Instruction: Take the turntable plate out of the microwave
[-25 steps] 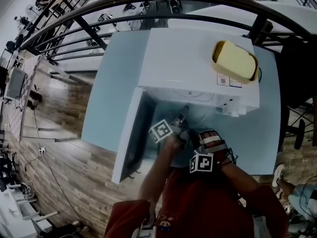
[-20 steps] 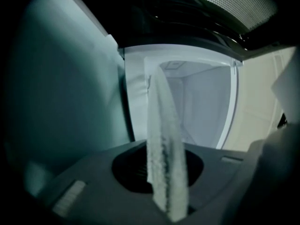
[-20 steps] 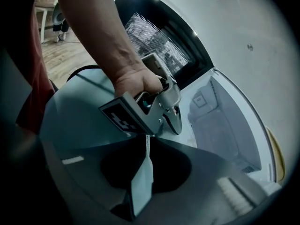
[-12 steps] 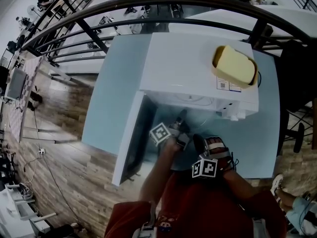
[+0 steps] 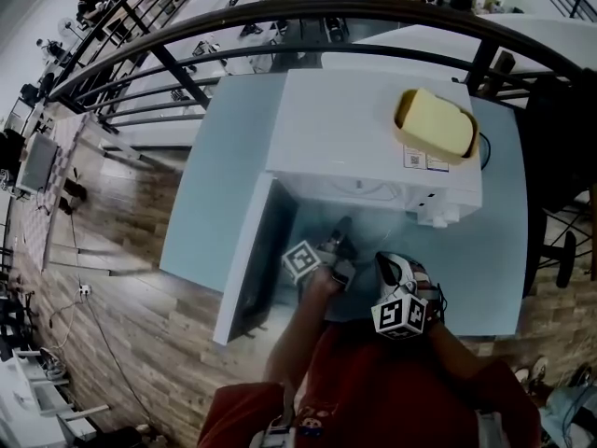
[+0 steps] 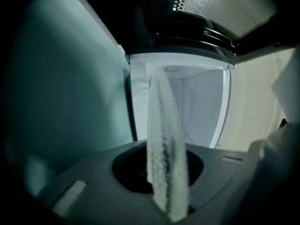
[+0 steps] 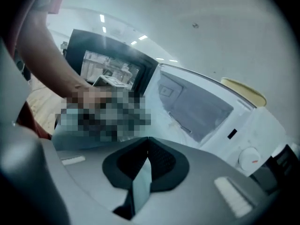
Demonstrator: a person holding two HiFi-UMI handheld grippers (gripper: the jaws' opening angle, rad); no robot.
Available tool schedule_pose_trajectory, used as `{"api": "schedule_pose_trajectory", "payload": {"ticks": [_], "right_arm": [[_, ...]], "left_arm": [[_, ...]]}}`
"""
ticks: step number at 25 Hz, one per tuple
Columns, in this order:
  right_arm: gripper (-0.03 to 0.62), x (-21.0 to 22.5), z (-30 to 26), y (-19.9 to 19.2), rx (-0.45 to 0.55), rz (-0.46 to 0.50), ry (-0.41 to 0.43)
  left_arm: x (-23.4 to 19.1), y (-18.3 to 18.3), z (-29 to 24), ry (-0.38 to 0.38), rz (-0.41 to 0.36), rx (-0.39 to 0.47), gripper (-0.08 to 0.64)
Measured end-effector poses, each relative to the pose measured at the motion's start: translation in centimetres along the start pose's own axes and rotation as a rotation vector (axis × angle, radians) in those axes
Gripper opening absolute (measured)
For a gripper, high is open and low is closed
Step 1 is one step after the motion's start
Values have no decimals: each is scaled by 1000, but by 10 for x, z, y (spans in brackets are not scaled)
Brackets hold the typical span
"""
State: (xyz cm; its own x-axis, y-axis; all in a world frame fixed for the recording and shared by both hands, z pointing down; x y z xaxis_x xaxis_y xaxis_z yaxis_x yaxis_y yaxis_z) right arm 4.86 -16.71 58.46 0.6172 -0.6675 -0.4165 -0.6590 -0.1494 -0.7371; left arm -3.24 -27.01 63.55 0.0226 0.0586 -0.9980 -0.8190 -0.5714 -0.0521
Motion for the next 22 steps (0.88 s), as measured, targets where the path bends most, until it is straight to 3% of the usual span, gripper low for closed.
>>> {"api": "schedule_pose_trajectory", "payload": {"ticks": [7,22], "right_arm": [[0,23,23,0,57,-147,-53],[0,75,65,-19,99,-409,-135]], "left_arm": [[9,-11,21,25,-40,10,32],[52,-48,75,40,-35,74,32]]}}
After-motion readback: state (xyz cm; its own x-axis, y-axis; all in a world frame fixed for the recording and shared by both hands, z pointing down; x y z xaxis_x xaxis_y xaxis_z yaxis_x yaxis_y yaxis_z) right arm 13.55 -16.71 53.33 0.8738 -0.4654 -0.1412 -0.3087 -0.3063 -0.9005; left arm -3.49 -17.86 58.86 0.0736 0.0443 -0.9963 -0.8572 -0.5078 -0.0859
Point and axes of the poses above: the fingertips, and each gripper's own axes: z backward along the fingers, x to its right, y out of its top, the point moved 1 cm from there along z, backward along the fingers, and after that the axes turned 1 degree about -y, right-handed, at the moved point
